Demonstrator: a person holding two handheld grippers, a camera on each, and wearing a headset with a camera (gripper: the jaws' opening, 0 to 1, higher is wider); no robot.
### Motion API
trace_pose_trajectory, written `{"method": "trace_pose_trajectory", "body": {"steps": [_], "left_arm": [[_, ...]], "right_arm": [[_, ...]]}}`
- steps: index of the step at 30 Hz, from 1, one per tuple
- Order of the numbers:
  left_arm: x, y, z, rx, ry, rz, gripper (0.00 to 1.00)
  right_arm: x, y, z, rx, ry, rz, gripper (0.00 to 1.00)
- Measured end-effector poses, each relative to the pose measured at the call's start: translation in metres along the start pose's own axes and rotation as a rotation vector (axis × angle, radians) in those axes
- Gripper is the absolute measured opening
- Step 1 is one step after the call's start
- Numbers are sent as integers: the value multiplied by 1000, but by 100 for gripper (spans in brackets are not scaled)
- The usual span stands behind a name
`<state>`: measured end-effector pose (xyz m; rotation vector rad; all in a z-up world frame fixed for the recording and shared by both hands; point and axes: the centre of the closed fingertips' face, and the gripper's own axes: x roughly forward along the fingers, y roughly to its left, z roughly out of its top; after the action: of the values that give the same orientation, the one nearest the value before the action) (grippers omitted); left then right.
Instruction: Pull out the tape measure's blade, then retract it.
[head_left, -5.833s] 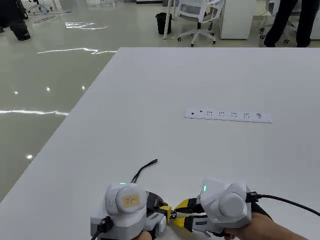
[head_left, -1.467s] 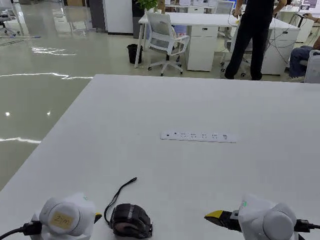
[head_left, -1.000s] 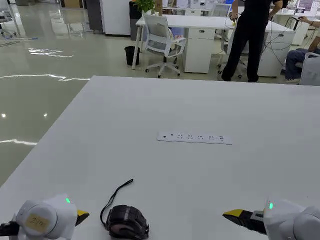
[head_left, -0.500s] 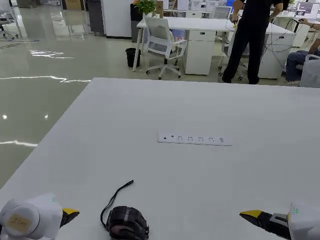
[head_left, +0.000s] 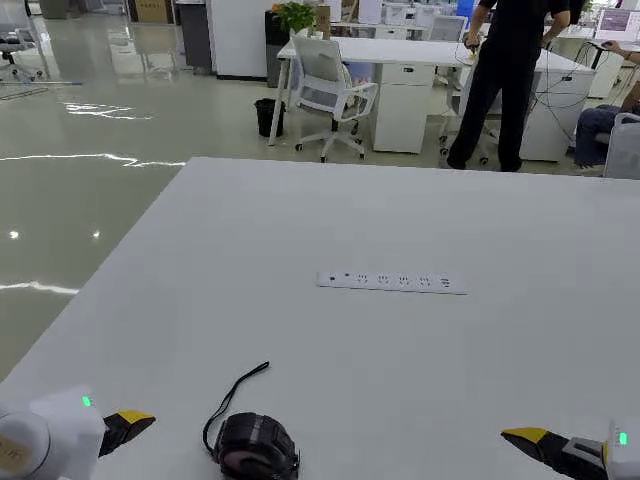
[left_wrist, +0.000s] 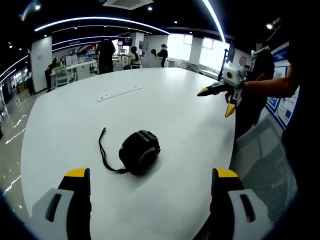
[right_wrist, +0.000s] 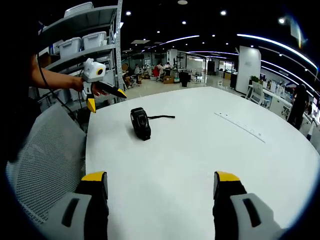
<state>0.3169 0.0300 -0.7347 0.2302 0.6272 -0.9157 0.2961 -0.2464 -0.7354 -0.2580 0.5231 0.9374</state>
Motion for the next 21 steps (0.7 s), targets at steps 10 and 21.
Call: {"method": "trace_pose_trajectory", "body": {"steps": [10, 21], "left_arm": [[-3, 0, -3, 18, -4, 3, 99], [2, -2, -4, 9, 5, -5, 99]], "right_arm": [[-5, -5, -6, 5, -7, -5, 93], [-6, -4, -4, 8, -18, 1, 94]]}}
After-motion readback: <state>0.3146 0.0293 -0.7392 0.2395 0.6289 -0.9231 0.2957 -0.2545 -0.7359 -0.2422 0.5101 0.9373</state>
